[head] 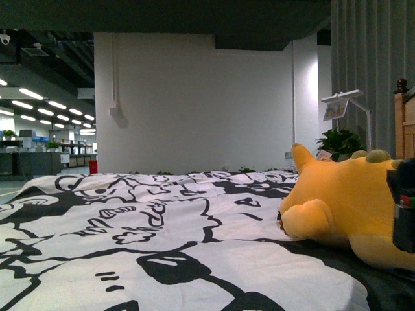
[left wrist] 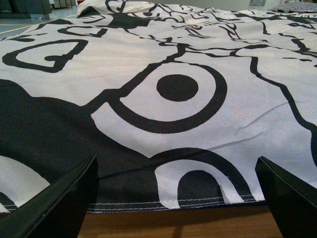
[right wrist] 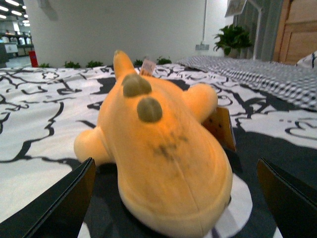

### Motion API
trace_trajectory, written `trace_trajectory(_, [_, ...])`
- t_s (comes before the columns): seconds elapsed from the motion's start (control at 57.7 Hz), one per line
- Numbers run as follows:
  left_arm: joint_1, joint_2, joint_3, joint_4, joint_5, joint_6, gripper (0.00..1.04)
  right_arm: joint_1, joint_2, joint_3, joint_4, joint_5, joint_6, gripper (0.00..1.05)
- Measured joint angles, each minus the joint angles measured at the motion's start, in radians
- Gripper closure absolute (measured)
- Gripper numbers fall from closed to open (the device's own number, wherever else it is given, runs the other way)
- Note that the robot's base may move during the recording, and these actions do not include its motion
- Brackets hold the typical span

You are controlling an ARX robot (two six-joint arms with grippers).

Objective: Put away toys

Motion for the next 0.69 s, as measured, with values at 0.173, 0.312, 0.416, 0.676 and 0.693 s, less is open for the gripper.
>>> trace_trajectory(0.173, [0.000,0.000,0.000,0.000,0.000,0.000,0.06,0.002,0.107,0.077,0.056,-0.006,-0.081,0.07])
trace_trajectory(0.312, [0.000,0.000,0.000,0.000,0.000,0.000,0.06,-0.006,0.191,0.132,0.070,-0.011,-0.138,0.07])
trace_trajectory(0.416, [0.000,0.000,0.000,0.000,0.000,0.000,0.06,-0.021,0.240,0.173,0.060,-0.005,-0.172,0.07])
trace_trajectory(0.676, [0.000,0.000,0.000,0.000,0.000,0.000,0.06,-0.054,0.310,0.261,-0.021,0.047,-0.265,0.07])
trace_trajectory(0.693, [0.000,0.000,0.000,0.000,0.000,0.000,0.06,-0.056,0.311,0.268,-0.032,0.049,-0.272,0.07])
